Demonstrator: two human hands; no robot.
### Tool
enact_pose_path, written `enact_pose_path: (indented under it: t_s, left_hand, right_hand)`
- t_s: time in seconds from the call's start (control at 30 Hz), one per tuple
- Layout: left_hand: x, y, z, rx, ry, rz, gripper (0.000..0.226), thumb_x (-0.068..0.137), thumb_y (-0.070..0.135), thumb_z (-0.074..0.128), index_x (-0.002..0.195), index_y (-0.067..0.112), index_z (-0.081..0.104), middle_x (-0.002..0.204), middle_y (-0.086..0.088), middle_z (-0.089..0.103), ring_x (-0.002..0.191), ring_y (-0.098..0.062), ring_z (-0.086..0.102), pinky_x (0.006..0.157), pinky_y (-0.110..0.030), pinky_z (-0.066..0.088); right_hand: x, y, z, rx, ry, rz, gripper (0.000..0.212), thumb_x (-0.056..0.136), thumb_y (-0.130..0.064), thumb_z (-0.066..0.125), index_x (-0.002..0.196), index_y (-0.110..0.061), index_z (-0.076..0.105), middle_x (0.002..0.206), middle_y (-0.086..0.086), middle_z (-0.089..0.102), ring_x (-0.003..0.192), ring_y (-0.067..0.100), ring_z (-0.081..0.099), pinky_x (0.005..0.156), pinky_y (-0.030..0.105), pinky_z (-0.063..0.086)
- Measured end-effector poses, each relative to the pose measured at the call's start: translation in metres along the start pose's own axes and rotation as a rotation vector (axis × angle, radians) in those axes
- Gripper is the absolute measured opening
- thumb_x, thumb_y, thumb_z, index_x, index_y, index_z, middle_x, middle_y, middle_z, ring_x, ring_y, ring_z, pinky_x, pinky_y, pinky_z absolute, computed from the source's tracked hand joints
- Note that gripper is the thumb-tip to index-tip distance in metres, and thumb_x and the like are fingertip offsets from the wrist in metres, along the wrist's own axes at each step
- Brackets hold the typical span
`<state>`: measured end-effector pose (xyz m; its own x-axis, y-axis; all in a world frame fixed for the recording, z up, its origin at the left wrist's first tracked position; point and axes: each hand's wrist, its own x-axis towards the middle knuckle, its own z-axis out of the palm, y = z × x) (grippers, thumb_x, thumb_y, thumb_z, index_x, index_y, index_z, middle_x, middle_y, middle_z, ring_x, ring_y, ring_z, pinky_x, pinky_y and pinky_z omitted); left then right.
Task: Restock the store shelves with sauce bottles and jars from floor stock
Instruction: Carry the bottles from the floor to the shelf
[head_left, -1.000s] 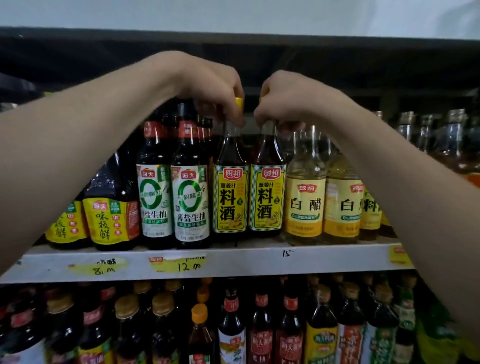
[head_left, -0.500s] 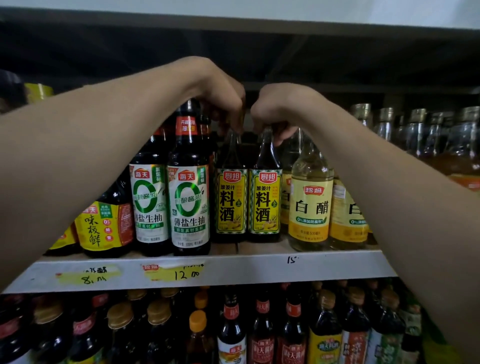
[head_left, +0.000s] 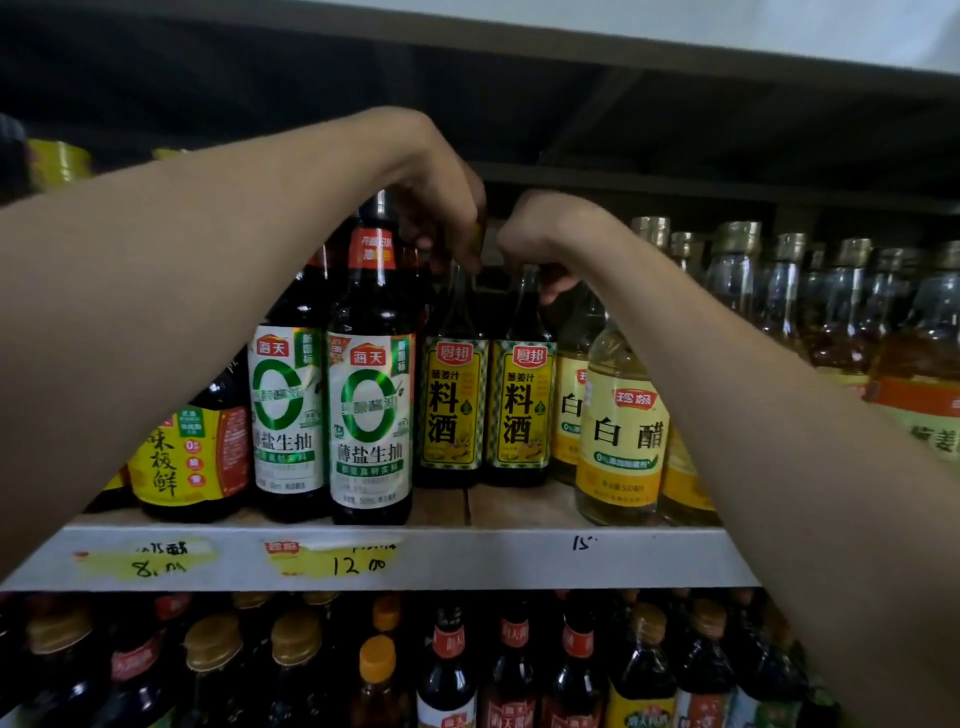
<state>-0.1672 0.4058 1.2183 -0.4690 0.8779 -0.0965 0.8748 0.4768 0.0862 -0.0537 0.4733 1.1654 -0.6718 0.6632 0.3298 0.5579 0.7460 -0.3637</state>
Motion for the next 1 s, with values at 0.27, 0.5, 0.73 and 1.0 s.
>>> enact_pose_path:
  t_s: [0.27,0.5,0.73,1.0]
  left_hand:
    - [-0.013,0.004,0.004,-0.035,0.003,0.028,0.035,0.081,0.025,0.073,0.112,0.015,0.063,0.074,-0.007,0.072,0.055,-0.014,0.061,0.046,-0.024,0.048]
    - [-0.02,0.01,0.01,0.055,0.062,0.024,0.042,0.082,0.027,0.074,0.118,0.013,0.059,0.098,-0.011,0.069,0.082,-0.024,0.071,0.058,-0.03,0.056]
    - [-0.064,0.028,0.021,0.496,0.501,0.072,0.039,0.084,0.03,0.07,0.119,0.016,0.06,0.093,-0.003,0.061,0.082,-0.02,0.06,0.067,-0.035,0.05]
    - [-0.098,0.108,0.157,0.399,1.062,0.565,0.023,0.091,0.018,0.045,0.107,0.012,0.06,0.104,-0.011,0.06,0.081,-0.033,0.056,0.057,-0.038,0.031]
  right_hand:
    - [-0.003,0.004,0.007,0.048,0.093,-0.033,0.024,0.094,-0.033,0.055,0.078,-0.018,0.045,0.083,0.007,0.055,0.069,0.026,0.071,0.051,0.03,0.06]
    - [-0.013,0.007,0.006,0.02,0.09,-0.017,0.026,0.092,-0.03,0.06,0.113,-0.019,0.05,0.087,0.008,0.055,0.067,0.025,0.07,0.049,0.031,0.06]
    - [-0.052,0.016,0.011,-0.139,0.532,-0.227,0.061,0.084,-0.026,0.062,0.139,-0.012,0.039,0.092,0.005,0.057,0.083,0.028,0.061,0.066,0.042,0.05]
    - [-0.185,0.141,0.048,0.161,0.85,-0.253,0.016,0.093,-0.025,0.059,0.106,-0.015,0.061,0.076,-0.012,0.061,0.069,0.019,0.063,0.059,0.045,0.054]
